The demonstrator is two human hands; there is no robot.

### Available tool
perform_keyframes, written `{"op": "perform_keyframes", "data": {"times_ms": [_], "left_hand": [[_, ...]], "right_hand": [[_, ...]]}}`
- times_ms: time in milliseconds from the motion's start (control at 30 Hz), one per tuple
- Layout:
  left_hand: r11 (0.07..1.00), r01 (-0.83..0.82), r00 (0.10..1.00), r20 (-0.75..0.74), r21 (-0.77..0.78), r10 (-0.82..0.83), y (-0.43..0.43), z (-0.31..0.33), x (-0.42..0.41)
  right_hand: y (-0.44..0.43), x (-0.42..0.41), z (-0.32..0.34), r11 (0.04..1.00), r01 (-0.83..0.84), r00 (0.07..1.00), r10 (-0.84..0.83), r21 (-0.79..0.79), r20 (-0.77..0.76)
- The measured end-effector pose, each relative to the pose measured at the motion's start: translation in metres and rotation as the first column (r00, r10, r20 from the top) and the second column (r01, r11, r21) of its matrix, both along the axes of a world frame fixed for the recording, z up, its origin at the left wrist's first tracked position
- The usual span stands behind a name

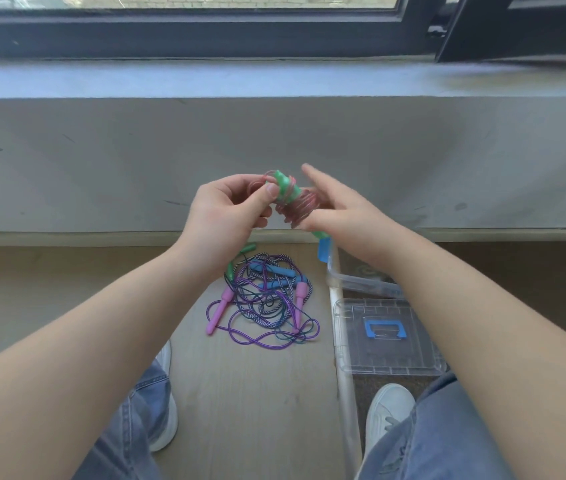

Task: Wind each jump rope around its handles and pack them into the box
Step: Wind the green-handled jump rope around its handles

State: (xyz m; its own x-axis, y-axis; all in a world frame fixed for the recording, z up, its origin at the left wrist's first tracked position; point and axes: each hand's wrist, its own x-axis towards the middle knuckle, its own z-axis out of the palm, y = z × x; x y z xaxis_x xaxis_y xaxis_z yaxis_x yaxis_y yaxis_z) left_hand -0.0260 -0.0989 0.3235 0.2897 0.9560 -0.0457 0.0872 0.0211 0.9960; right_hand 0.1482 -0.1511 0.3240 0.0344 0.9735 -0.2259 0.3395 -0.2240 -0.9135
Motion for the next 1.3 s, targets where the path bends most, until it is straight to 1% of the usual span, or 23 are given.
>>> {"op": "perform_keyframes", "data": {"times_ms": [100,167,233,267,367,467,533,633,733,833,867,967,1033,1167,1300], "left_hand": [[0.995,0.050,0.997,-0.062,0.091,-0.045,0.002,0.005,-0.002],[0.983,0.099,0.988,-0.133,0.152,-0.079,0.003,0.009,-0.005],[0.976,0.125,0.979,-0.179,0.179,-0.093,0.001,0.010,-0.006],[0.975,0.117,0.979,-0.189,0.188,-0.081,-0.001,0.009,-0.005],[0.983,0.020,0.986,-0.169,0.184,0.011,-0.003,0.002,-0.003],[0.990,-0.112,0.988,-0.094,0.086,0.120,-0.003,-0.002,-0.002],[0.986,-0.164,0.985,-0.048,-0.002,0.164,-0.003,-0.006,-0.002],[0.981,-0.158,0.986,0.039,-0.108,0.163,-0.002,-0.012,0.000],[0.982,-0.104,0.990,0.076,-0.156,0.117,-0.005,-0.016,0.005],[0.977,-0.049,0.984,0.159,-0.208,0.083,-0.009,-0.016,0.009],[0.979,-0.029,0.984,0.165,-0.202,0.063,-0.010,-0.015,0.010],[0.993,0.056,0.996,0.078,-0.100,-0.048,-0.013,-0.014,0.012],[0.994,0.094,0.994,0.056,-0.063,-0.091,-0.016,-0.014,0.013],[0.990,0.139,0.990,0.034,-0.013,-0.138,-0.018,-0.010,0.013],[0.995,0.101,0.994,0.050,-0.003,-0.101,-0.019,-0.009,0.014]], "right_hand": [[0.002,0.006,0.006,0.997,-0.079,0.971,0.076,-0.003,-0.228],[0.001,0.008,0.011,0.996,-0.089,0.948,0.086,0.004,-0.308],[-0.001,0.006,0.011,0.999,-0.016,0.951,0.026,0.036,-0.307],[-0.001,0.004,0.009,0.998,0.020,0.960,-0.001,0.063,-0.280],[-0.001,-0.002,0.000,0.991,0.088,0.967,-0.061,0.101,-0.248],[0.000,-0.008,-0.003,0.980,0.177,0.946,-0.142,0.096,-0.290],[0.000,-0.013,-0.004,0.968,0.235,0.926,-0.194,0.090,-0.324],[0.000,-0.019,-0.003,0.950,0.292,0.902,-0.236,0.107,-0.361],[0.000,-0.023,-0.004,0.938,0.317,0.895,-0.248,0.138,-0.372],[0.000,-0.025,-0.008,0.923,0.363,0.888,-0.300,0.130,-0.347],[0.001,-0.024,-0.009,0.918,0.377,0.885,-0.318,0.125,-0.340],[0.003,-0.021,-0.012,0.890,0.433,0.874,-0.375,0.145,-0.310],[0.004,-0.020,-0.012,0.873,0.462,0.864,-0.404,0.155,-0.300],[0.004,-0.021,-0.013,0.867,0.490,0.825,-0.427,0.093,-0.370],[0.006,-0.020,-0.009,0.850,0.525,0.793,-0.468,0.047,-0.391]]}}
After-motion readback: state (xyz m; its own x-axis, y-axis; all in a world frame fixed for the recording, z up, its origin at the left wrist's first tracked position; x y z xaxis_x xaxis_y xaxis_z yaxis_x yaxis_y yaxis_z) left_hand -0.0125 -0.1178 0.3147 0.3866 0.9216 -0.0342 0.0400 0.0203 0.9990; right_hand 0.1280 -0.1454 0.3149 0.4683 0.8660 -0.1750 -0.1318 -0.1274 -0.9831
